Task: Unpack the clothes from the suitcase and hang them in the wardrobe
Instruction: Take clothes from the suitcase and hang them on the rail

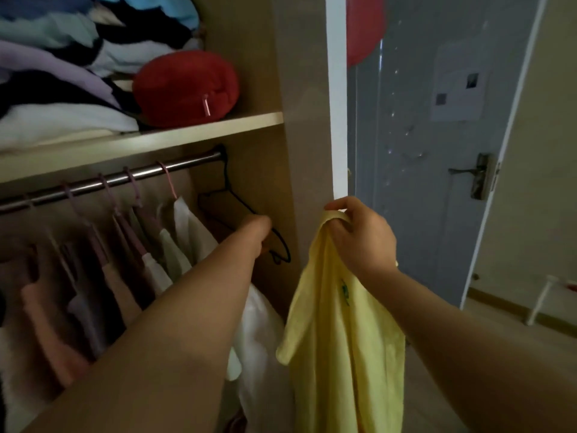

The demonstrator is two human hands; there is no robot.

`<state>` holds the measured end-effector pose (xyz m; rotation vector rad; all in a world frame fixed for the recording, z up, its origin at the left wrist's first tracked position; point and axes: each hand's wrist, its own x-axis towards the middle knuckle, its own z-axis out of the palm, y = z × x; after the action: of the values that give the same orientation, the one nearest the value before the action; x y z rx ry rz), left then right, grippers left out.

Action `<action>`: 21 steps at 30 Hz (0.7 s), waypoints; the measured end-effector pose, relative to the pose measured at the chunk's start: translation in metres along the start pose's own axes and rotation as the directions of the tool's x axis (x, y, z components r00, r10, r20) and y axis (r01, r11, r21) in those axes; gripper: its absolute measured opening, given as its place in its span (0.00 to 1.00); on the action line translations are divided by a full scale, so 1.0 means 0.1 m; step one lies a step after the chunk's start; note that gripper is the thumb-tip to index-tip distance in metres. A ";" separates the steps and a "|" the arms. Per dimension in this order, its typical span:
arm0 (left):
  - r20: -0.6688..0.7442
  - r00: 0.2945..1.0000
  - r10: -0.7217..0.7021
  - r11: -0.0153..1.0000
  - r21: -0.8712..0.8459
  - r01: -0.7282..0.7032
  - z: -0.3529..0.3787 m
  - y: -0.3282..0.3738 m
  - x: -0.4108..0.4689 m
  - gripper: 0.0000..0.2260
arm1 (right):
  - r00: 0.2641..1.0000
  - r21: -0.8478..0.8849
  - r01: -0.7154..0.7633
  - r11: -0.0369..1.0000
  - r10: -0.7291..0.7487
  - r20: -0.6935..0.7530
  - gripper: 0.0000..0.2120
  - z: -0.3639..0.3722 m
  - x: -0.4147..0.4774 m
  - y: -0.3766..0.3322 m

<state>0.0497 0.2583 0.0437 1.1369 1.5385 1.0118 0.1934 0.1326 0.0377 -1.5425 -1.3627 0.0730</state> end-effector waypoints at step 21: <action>-0.040 0.993 0.112 0.980 -0.163 -0.117 -0.08 0.03 0.53 0.14 | 0.998 -0.090 0.012 0.996 -0.017 -0.058 0.12 0.21 0.08 -0.04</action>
<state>0.0361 0.3097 0.0374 1.1073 1.3971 1.2164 0.1797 0.1512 0.0350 -1.5967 -1.3465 -0.0423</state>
